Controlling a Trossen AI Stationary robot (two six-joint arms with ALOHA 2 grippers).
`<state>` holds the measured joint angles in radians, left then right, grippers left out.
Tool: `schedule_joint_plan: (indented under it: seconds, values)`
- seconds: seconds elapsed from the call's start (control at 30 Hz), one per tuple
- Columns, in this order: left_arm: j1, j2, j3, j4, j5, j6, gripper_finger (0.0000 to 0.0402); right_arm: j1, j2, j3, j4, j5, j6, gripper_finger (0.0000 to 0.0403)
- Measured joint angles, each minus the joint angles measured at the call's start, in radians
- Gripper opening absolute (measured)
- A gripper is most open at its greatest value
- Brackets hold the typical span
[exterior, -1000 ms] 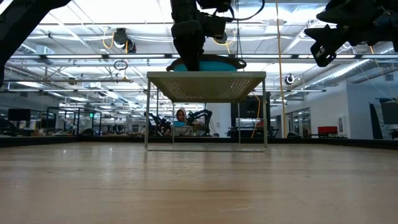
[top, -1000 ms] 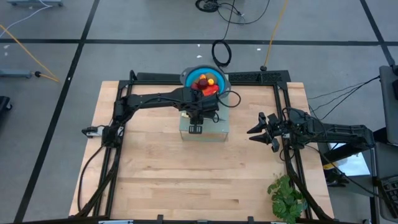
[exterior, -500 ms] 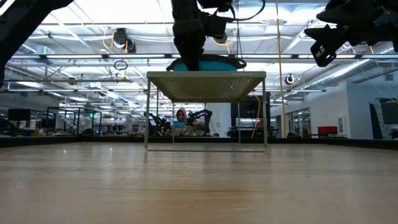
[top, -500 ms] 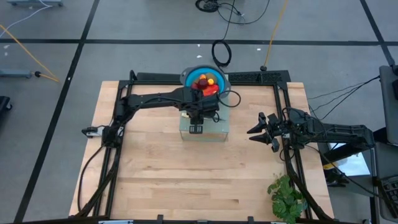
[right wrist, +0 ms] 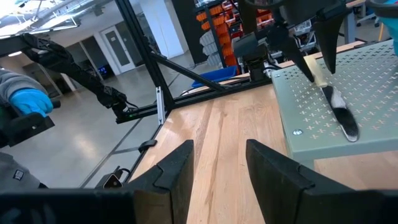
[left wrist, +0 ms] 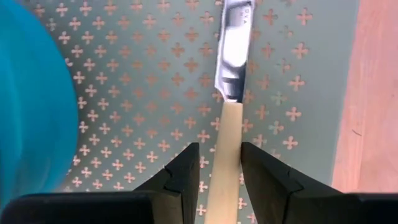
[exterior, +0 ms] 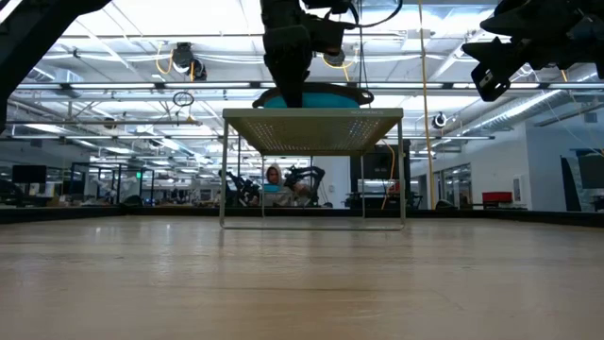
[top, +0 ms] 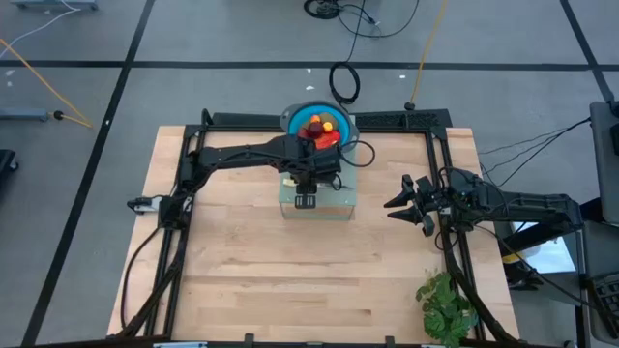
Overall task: Pick & Place Fruit
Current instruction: Put the yellow knife on the shelf
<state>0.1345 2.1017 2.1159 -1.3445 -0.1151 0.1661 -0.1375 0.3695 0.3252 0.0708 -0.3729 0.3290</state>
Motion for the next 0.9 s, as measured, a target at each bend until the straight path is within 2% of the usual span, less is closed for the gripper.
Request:
schedule_joint_plan:
  seconds: [0.7,0.9]
  values:
    - [0.000,-0.002,0.002,-0.051,-0.016,-0.057,0.0120,0.000,0.000,0.000,0.000,0.000,0.000,0.0138]
    - [0.000,-0.003,0.002,-0.055,0.017,-0.058,0.0120,0.000,0.000,0.000,0.000,0.000,0.000,0.0138]
